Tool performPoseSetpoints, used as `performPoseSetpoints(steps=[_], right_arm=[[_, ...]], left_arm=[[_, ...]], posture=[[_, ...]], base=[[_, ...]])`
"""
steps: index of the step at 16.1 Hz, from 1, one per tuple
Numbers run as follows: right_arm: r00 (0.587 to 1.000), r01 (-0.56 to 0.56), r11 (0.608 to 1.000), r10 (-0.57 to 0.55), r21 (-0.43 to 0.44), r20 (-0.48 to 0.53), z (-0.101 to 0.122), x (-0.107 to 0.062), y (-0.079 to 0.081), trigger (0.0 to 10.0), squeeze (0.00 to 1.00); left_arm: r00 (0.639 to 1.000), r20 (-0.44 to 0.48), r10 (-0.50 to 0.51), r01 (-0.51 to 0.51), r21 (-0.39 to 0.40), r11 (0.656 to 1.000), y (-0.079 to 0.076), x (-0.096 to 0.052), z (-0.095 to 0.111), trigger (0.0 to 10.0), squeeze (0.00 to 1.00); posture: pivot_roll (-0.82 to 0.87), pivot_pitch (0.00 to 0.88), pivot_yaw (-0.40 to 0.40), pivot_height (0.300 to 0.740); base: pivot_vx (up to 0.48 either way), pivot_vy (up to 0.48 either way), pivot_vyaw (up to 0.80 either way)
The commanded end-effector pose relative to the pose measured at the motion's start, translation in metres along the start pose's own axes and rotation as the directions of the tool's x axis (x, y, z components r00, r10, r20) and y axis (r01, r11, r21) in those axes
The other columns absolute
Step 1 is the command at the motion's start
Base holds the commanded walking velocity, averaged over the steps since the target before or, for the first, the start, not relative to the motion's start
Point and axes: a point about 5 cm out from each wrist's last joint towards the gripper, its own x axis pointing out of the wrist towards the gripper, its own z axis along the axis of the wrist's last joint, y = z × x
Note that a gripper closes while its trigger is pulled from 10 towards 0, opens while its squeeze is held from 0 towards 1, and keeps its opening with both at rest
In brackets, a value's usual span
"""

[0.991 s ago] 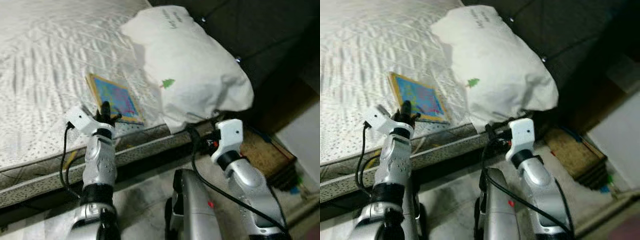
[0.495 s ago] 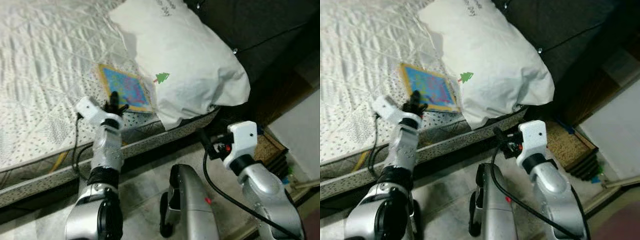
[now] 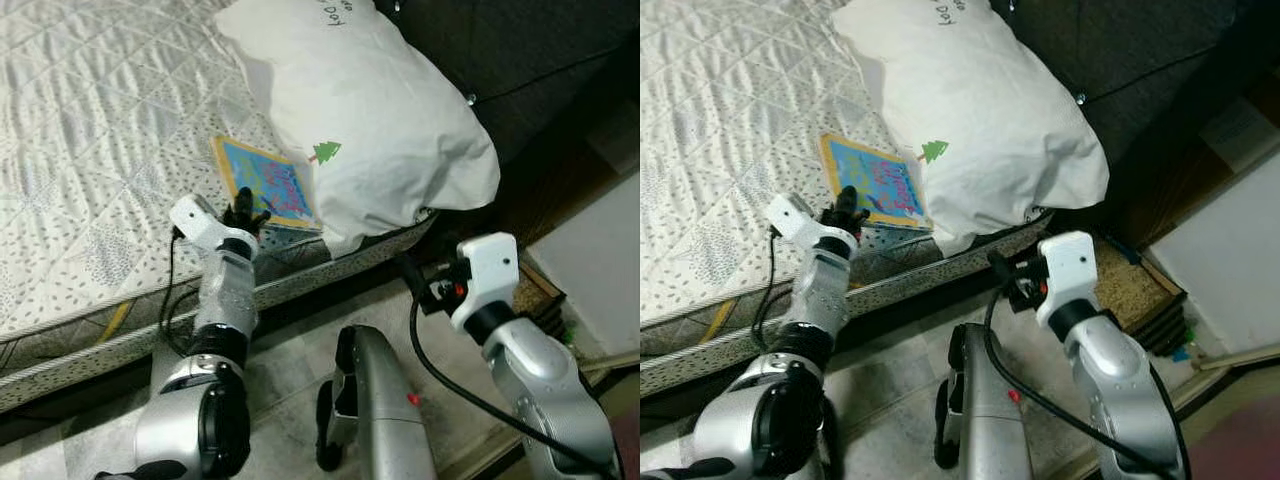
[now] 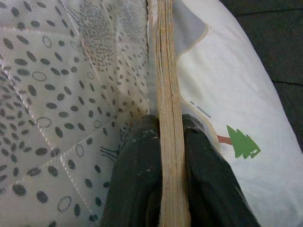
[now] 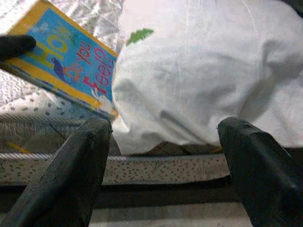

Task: Clean up the room

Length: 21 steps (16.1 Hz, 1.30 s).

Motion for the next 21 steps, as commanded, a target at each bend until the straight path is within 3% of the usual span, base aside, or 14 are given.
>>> performPoseSetpoints(steps=[1, 4, 5, 14, 21], right_arm=[[1.000, 0.015, 1.000, -0.015, 0.004, -0.020, -0.004, -0.002, -0.004, 10.0, 0.00], [1.000, 0.015, 1.000, -0.015, 0.010, -0.017, -0.005, 0.002, -0.001, 10.0, 0.00], [1.000, 0.017, 1.000, -0.017, 0.010, -0.015, -0.006, 0.002, -0.002, 10.0, 0.00], [0.999, 0.035, 0.999, -0.035, 0.009, 0.004, -0.009, 0.012, -0.004, 10.0, 0.00], [0.999, 0.026, 0.999, -0.027, 0.025, 0.039, -0.009, 0.027, 0.002, 10.0, 0.00]], left_arm=[[0.999, -0.051, -0.019, 0.019, 0.003, 1.000, -0.005, -0.006, -0.018, 10.0, 0.00], [0.999, -0.033, 0.035, -0.034, 0.030, 0.999, 0.005, -0.010, -0.021, 10.0, 0.00], [0.998, -0.025, 0.052, -0.051, 0.045, 0.998, 0.008, -0.009, -0.017, 10.0, 1.00], [0.995, 0.040, 0.087, -0.091, 0.145, 0.985, 0.016, 0.000, 0.007, 10.0, 1.00], [0.991, 0.010, 0.131, -0.130, 0.237, 0.963, 0.017, 0.002, 0.008, 10.0, 1.00]], posture=[[-0.17, 0.216, -0.175, 0.541], [-0.17, 0.207, -0.165, 0.541], [-0.16, 0.201, -0.159, 0.541], [-0.14, 0.176, -0.151, 0.541], [-0.10, 0.143, -0.131, 0.541]], base=[[0.000, 0.000, 0.00], [0.000, 0.000, 0.00], [0.000, 0.000, 0.00], [0.000, 0.000, 0.00], [0.000, 0.000, 0.00]])
